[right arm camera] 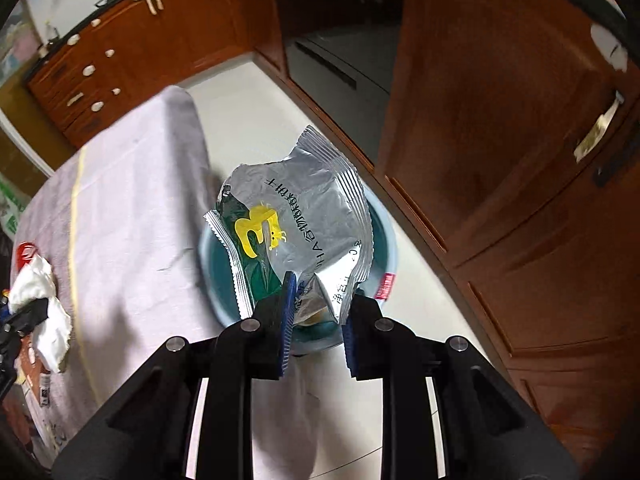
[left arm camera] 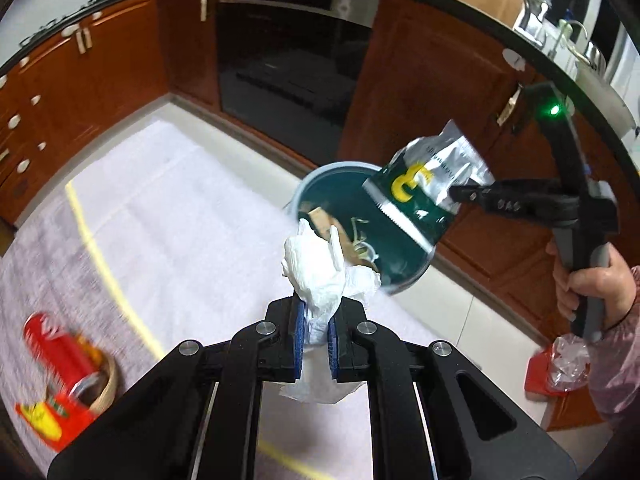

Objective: Collect trash
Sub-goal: 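Open the right tool to drop the wrapper while the left tool drops the tissue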

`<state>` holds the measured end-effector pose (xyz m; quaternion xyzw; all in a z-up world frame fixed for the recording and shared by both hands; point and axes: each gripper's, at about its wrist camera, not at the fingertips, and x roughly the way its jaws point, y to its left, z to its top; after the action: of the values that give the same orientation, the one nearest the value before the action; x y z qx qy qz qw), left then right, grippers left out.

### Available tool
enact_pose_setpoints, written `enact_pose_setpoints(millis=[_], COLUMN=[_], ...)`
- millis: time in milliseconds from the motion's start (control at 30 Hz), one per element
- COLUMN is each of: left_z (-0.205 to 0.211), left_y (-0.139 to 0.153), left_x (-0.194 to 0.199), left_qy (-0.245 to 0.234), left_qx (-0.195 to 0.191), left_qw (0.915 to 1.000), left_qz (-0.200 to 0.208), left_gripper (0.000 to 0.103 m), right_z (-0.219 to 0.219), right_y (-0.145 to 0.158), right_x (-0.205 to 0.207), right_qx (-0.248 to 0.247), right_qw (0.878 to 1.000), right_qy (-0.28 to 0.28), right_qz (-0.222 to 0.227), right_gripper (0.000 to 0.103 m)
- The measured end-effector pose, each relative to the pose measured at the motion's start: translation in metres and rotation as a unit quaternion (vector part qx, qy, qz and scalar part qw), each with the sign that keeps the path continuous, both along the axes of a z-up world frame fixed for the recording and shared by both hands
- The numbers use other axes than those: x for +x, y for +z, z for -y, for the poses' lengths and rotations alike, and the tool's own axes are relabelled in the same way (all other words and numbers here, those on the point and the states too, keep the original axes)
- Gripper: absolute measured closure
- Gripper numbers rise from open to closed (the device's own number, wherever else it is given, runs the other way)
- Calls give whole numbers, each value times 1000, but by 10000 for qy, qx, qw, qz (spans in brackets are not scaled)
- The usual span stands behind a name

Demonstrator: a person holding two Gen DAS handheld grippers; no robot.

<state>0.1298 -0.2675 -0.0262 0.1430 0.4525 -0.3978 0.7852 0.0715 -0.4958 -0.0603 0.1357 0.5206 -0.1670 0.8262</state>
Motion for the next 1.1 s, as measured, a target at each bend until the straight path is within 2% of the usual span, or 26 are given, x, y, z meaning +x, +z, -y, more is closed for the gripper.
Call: enact_pose_setpoints(millis=[233, 300, 333, 467, 700, 767, 867, 1100], left_z=[53, 68, 76, 95, 121, 127, 135, 155], left_y=[-19, -25, -28, -36, -53, -59, -65, -77], left_x=[17, 21, 24, 29, 36, 37, 37, 38], left_qy=[-181, -221, -249, -308, -410, -437, -480, -573], left_qx=[70, 92, 100, 134, 219, 250, 282, 372], left_qw=[9996, 9994, 9993, 9989, 9981, 9977, 9973, 9964], left_qz=[-199, -239, -261, -316, -412, -443, -486, -500], left_gripper=[93, 93, 93, 93, 93, 93, 93, 92], right_z=[21, 25, 26, 30, 38, 41, 48, 50], right_y=[-32, -41, -43, -50, -49, -47, -43, -33], right_x=[19, 24, 26, 35, 38, 36, 32, 30], right_qx=[192, 270, 307, 427, 472, 463, 517, 390], right_qw=[9995, 9992, 9990, 9986, 9986, 9987, 9983, 9988], right_qy=[-32, -17, -3, 54, -35, -88, -193, -260], right_qz=[-245, -304, -318, -317, -227, -211, -195, -114], right_gripper=[82, 78, 75, 52, 28, 28, 20, 18])
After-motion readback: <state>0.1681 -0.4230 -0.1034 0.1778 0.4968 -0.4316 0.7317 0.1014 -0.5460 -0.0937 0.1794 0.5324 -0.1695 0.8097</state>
